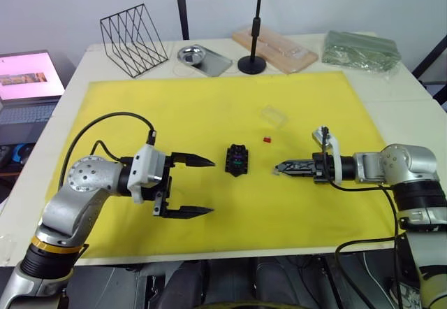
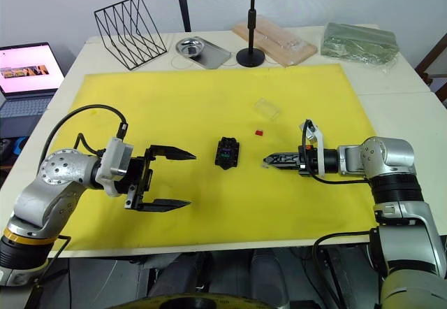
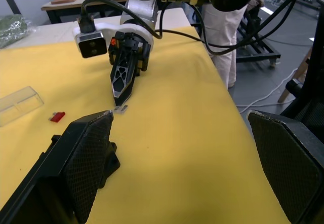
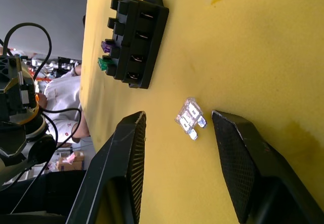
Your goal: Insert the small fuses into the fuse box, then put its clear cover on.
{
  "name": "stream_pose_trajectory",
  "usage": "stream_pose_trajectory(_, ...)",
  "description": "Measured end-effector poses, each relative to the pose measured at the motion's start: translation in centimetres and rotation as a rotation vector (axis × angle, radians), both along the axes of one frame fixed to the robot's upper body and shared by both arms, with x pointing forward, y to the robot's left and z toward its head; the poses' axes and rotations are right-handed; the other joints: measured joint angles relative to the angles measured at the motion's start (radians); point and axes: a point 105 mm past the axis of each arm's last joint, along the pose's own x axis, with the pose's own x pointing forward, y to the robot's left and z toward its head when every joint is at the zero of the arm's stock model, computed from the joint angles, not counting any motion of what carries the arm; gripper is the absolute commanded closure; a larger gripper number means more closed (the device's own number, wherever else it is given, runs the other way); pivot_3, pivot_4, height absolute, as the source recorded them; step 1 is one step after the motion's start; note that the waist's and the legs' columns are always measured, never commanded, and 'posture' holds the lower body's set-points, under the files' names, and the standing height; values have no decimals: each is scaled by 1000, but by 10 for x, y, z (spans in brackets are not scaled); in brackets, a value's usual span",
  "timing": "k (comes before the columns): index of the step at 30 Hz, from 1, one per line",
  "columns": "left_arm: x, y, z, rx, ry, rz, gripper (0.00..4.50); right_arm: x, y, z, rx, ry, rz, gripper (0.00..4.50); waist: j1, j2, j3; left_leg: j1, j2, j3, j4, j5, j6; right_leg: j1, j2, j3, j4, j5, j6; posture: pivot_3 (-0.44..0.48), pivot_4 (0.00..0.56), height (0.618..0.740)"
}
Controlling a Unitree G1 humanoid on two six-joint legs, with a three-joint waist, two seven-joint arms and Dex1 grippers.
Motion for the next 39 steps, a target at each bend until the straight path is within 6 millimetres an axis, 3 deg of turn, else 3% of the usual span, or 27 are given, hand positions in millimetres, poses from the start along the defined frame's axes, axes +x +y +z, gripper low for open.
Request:
stream_pose_trajectory(23,0,0,0,1,0,-2,0,0,8,-6,28,14,-13,2271,-2,0,0,0,0,0,0,0,0,0,0,0,0,0,0,0,150,740)
stream_pose_trajectory(26,0,0,0,1,0,-2,0,0,7,-8,17,3,-15,2909,-2,0,0,0,0,0,0,0,0,0,0,0,0,0,0,0,150,740)
stream_pose_trajectory(28,0,0,0,1,0,-2,0,-1,7,-11,9,1,-18,3563,-1,-1,0,0,0,0,0,0,0,0,0,0,0,0,0,0,150,740)
stream_pose_trajectory(36,-2,-2,1,2,-9,-10,0,-3,8,-12,-2,-6,-9,3563,1,-1,-1,0,0,0,0,0,0,0,0,0,0,0,0,0,150,740)
stream_pose_trajectory(39,-2,-2,1,2,-8,-10,0,-3,9,-12,-2,-8,-9,4426,1,-2,-1,0,0,0,0,0,0,0,0,0,0,0,0,0,150,740)
